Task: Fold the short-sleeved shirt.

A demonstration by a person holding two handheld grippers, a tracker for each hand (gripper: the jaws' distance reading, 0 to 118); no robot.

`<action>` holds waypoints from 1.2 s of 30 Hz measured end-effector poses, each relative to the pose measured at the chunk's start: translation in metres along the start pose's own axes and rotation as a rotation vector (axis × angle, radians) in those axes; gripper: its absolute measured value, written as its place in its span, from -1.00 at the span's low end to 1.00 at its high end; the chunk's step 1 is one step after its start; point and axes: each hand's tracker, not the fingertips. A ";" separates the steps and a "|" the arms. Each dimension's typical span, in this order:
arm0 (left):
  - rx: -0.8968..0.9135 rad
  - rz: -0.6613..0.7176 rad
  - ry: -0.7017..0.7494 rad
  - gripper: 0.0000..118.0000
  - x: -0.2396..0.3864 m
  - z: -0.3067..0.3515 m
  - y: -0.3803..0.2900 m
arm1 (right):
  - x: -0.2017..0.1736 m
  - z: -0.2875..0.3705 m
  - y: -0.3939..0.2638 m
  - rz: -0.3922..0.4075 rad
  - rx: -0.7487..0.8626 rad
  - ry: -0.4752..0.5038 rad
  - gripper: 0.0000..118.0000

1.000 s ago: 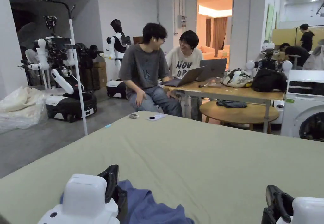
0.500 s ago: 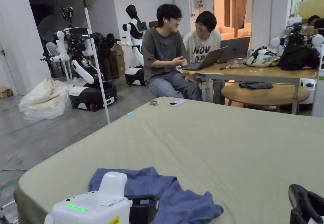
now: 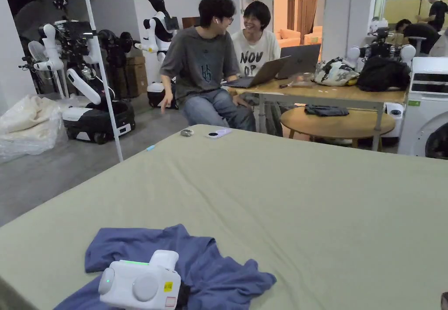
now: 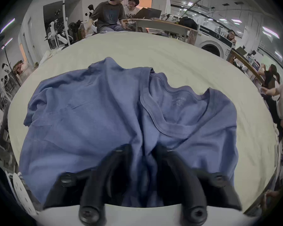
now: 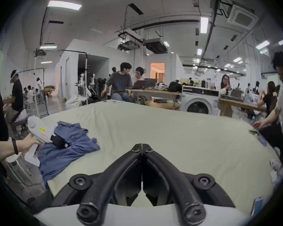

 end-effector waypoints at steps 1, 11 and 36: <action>-0.004 0.004 -0.003 -1.00 -0.003 -0.002 0.000 | 0.003 0.003 -0.002 -0.015 -0.001 -0.009 -1.00; 0.336 0.240 -0.122 -0.99 -0.030 0.137 0.083 | 0.033 0.039 -0.013 -0.052 -0.001 -0.043 -1.00; 0.016 -0.484 -0.701 -1.00 0.463 0.033 -0.048 | 0.125 0.179 -0.031 -0.186 0.134 -0.457 -1.00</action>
